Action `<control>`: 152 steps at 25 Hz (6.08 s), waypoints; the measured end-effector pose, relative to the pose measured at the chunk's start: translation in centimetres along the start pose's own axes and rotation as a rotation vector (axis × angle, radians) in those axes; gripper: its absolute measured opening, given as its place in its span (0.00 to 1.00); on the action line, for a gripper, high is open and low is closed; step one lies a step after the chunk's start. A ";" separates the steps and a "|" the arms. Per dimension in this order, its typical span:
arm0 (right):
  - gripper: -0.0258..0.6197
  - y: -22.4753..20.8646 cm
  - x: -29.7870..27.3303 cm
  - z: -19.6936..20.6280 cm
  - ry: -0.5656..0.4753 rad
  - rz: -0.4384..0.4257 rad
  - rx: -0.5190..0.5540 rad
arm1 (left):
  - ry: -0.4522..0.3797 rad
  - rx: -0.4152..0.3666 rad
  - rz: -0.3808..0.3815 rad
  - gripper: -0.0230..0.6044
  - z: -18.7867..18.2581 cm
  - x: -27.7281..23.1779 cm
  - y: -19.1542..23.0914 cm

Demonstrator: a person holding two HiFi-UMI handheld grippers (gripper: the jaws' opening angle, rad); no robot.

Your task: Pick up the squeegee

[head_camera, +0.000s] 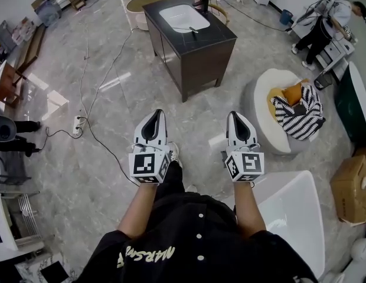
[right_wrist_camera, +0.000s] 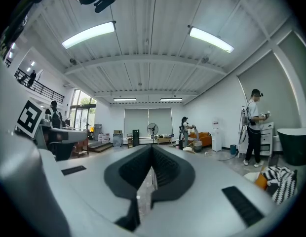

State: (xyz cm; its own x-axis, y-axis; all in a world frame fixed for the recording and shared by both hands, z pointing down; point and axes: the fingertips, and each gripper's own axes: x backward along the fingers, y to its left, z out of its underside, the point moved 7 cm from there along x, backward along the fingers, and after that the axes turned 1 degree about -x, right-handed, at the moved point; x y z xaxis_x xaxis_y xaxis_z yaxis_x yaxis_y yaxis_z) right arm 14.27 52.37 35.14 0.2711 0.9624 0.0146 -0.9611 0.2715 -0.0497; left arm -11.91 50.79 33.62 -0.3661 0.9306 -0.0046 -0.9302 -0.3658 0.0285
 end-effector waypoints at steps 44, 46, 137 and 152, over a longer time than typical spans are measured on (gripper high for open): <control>0.04 -5.0 -35.6 1.0 0.027 0.071 0.009 | 0.016 0.001 0.119 0.07 0.2 -33.7 17.2; 0.04 -5.3 -36.6 1.1 0.027 0.073 0.007 | 0.023 0.004 0.120 0.07 0.5 -34.7 17.5; 0.22 -20.5 -87.8 32.2 1.226 -0.258 -0.087 | 0.363 0.125 0.095 0.07 15.1 -74.7 25.7; 0.21 -21.5 -89.2 33.4 1.421 -0.280 -0.299 | 0.375 0.115 0.071 0.07 15.7 -74.7 26.1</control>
State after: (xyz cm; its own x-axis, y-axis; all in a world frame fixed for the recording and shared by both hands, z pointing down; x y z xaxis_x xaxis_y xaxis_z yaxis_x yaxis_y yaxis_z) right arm 9.01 -39.37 68.27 0.4338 0.0258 -0.9007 -0.8719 0.2641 -0.4123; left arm -8.44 -28.05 50.40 -0.4330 0.8250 -0.3631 -0.9012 -0.4054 0.1534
